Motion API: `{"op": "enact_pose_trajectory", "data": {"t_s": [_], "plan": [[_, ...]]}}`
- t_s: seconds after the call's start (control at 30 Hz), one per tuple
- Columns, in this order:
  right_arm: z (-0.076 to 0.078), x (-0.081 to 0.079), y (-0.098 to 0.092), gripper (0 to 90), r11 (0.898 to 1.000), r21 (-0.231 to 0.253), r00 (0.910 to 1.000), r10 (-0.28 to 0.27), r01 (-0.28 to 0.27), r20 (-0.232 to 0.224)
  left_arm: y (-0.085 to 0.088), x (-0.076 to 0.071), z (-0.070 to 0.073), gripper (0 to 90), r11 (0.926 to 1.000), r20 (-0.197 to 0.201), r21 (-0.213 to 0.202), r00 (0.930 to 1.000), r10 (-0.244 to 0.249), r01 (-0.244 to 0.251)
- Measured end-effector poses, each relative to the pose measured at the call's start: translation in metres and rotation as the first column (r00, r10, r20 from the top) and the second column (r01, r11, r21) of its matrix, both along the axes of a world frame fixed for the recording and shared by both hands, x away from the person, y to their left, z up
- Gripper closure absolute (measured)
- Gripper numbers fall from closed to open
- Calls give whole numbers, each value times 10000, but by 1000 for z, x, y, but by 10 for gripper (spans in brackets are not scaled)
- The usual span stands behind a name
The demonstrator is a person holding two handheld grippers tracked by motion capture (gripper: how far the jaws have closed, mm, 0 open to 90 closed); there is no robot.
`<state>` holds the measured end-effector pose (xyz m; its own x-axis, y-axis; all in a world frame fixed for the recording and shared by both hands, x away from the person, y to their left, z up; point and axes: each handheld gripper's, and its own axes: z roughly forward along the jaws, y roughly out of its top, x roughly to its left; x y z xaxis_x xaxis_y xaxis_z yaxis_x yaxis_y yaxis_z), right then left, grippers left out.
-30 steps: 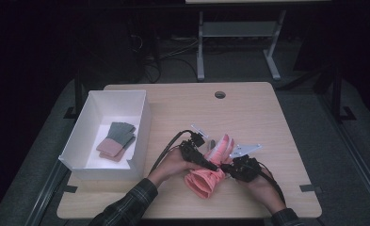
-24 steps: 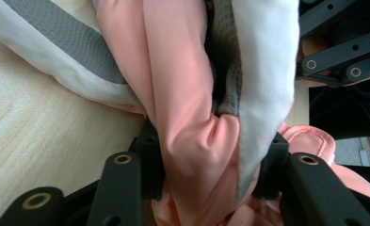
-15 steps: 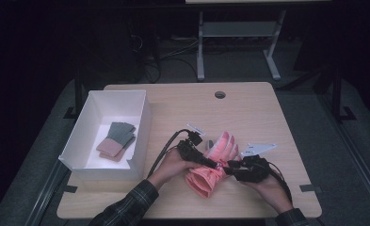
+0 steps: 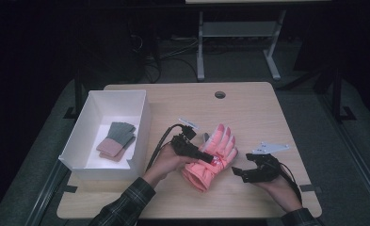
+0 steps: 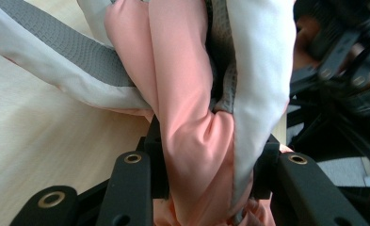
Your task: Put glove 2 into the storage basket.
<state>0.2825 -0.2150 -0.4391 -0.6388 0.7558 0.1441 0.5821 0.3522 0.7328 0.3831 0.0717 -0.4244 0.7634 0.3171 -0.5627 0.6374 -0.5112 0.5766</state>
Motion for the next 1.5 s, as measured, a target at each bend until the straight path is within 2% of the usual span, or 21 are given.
{"op": "enact_pose_trajectory", "data": {"t_s": [0.07,0.17,0.27,0.43,0.6,0.77,0.87,0.97,1.03,1.2,1.37,1.5], "plan": [[-5,2,0,143,9998,5,9994,-190,190,-282,3,0,6,613,9998,31,8,9998,184,-184],[-7,3,0,137,9998,-29,9995,-208,207,-222,7,-1,13,612,9989,-13,100,9990,454,-454],[-9,3,2,135,9997,-162,9997,-176,174,-175,10,0,22,610,9981,140,268,9984,549,-552],[-12,4,2,130,9990,-385,9995,-214,204,-233,15,2,37,609,9964,239,177,9963,821,-826],[-14,5,0,115,9974,-578,9991,-418,425,120,23,0,54,607,9953,410,157,9946,953,-960],[-15,5,2,111,9972,-608,9990,-430,438,133,35,1,66,607,9921,380,124,9916,1240,-1245],[-16,5,3,109,9972,-620,9989,-418,429,194,43,2,77,606,9907,529,151,9895,1344,-1354],[-16,5,3,109,9972,-621,9990,-398,410,206,55,3,95,605,9863,787,103,9834,1635,-1648],[-16,5,2,113,9973,-613,9990,-396,408,206,58,4,99,605,9855,834,62,9822,1685,-1696],[-18,6,1,114,9974,-610,9993,-366,372,121,78,7,121,604,9779,1337,147,9696,2049,-2087],[-19,6,1,115,9976,-588,9992,-352,363,201,99,10,134,604,9664,1446,-2,9562,2544,-2571],[-20,6,2,115,9975,-617,9993,-336,345,167,112,11,142,604,9607,1539,-57,9490,2751,-2775]]}}
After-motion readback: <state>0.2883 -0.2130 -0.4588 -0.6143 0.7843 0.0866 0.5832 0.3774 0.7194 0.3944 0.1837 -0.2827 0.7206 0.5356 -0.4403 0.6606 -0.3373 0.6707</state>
